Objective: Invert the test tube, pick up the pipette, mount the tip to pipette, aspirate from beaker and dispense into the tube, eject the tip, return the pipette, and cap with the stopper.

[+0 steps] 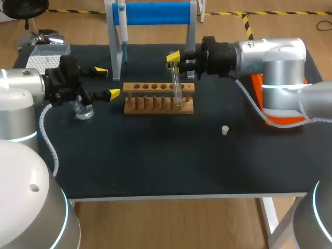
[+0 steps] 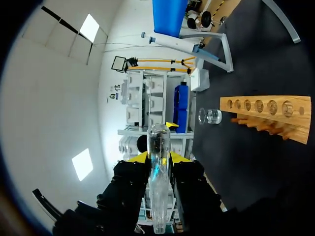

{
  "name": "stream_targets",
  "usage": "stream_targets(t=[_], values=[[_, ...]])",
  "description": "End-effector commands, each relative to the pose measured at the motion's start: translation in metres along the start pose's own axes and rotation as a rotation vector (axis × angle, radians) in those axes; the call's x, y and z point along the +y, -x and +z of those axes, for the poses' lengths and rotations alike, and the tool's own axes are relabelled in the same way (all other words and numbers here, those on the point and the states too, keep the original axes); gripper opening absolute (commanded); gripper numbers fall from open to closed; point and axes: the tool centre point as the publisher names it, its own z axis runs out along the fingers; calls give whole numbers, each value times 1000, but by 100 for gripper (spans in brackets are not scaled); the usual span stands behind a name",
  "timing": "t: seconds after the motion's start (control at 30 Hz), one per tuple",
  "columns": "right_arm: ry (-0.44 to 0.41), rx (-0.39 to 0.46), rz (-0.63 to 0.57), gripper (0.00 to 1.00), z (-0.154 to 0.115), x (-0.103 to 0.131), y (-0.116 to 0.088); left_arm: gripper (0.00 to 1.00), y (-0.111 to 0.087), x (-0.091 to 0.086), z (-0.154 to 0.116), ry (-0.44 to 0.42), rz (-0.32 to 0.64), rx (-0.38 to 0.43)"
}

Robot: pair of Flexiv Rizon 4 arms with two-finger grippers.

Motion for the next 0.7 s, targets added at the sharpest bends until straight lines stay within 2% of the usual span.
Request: stream_targets(t=[0.03, 0.3, 0.33, 0.37, 0.47, 0.53, 0.57, 0.63, 0.67, 0.7], values=[[-2, 0, -1, 0, -1, 0, 0, 100, -1, 0, 0, -1, 1, -2], [-2, 0, -1, 0, -1, 0, 0, 100, -1, 0, 0, -1, 1, -2], [-2, 0, -1, 0, -1, 0, 0, 100, -4, -9, 4, -93, 110, 17], [-2, 0, -1, 0, -1, 0, 0, 100, -8, -16, 7, -148, 194, 26], [-2, 0, -1, 0, -1, 0, 0, 100, -17, -29, 13, -233, 395, 22], [-2, 0, -1, 0, -1, 0, 0, 100, -21, -34, 15, -237, 494, 15], [-2, 0, -1, 0, -1, 0, 0, 100, -25, -37, 16, -253, 577, 0], [-2, 0, -1, 0, -1, 0, 0, 100, -35, -43, 15, -226, 801, -105], [-2, 0, -1, 0, -1, 0, 0, 100, -39, -44, 16, -162, 883, -169], [-2, 0, -1, 0, -1, 0, 0, 100, -38, -43, 19, -112, 850, -191]])
